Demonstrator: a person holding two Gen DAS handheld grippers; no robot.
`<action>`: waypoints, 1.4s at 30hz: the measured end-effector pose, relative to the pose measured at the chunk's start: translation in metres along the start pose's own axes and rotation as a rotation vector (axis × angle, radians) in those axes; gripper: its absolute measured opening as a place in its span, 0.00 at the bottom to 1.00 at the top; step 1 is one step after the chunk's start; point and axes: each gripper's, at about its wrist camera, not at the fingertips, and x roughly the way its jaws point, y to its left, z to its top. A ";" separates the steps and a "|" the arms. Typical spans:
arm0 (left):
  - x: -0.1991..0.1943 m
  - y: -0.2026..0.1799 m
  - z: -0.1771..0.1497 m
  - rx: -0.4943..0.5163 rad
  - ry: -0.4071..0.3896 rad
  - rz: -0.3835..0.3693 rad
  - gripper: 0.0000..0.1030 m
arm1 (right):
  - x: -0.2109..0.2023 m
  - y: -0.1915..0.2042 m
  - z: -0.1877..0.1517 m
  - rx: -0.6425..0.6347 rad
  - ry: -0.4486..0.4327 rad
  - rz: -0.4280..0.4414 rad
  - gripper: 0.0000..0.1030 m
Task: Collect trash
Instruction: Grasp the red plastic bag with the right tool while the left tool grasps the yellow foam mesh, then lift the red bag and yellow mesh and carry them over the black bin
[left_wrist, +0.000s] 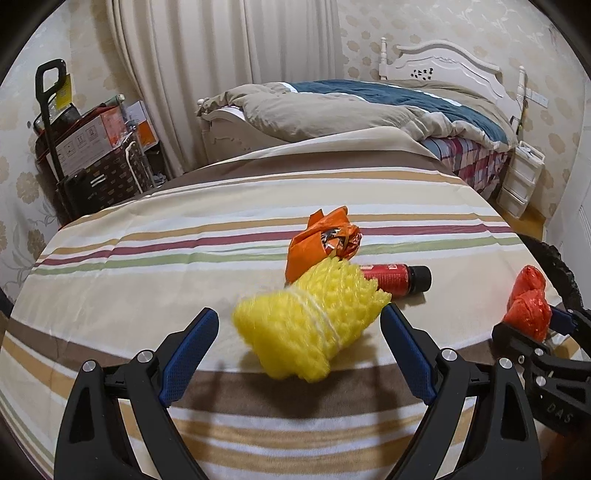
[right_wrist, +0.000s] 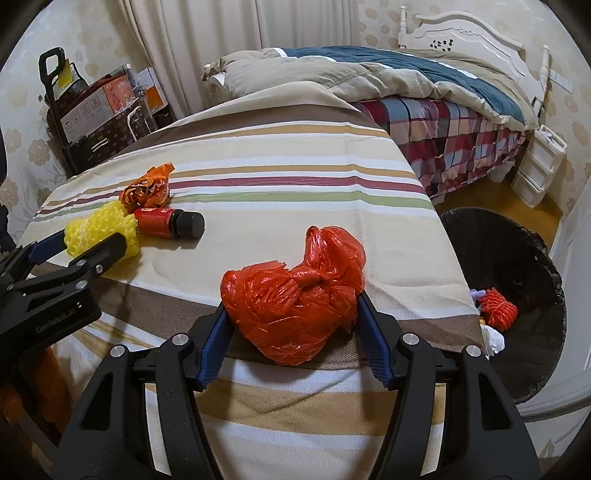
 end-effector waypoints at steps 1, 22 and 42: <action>0.001 0.000 0.000 0.001 0.002 -0.007 0.86 | 0.000 0.000 0.000 -0.001 0.000 -0.001 0.60; -0.019 -0.006 -0.018 0.003 -0.013 -0.049 0.60 | -0.001 0.001 -0.001 -0.005 -0.002 -0.012 0.57; -0.054 -0.024 -0.037 -0.037 -0.040 -0.095 0.55 | -0.039 -0.012 -0.023 0.003 -0.057 -0.008 0.52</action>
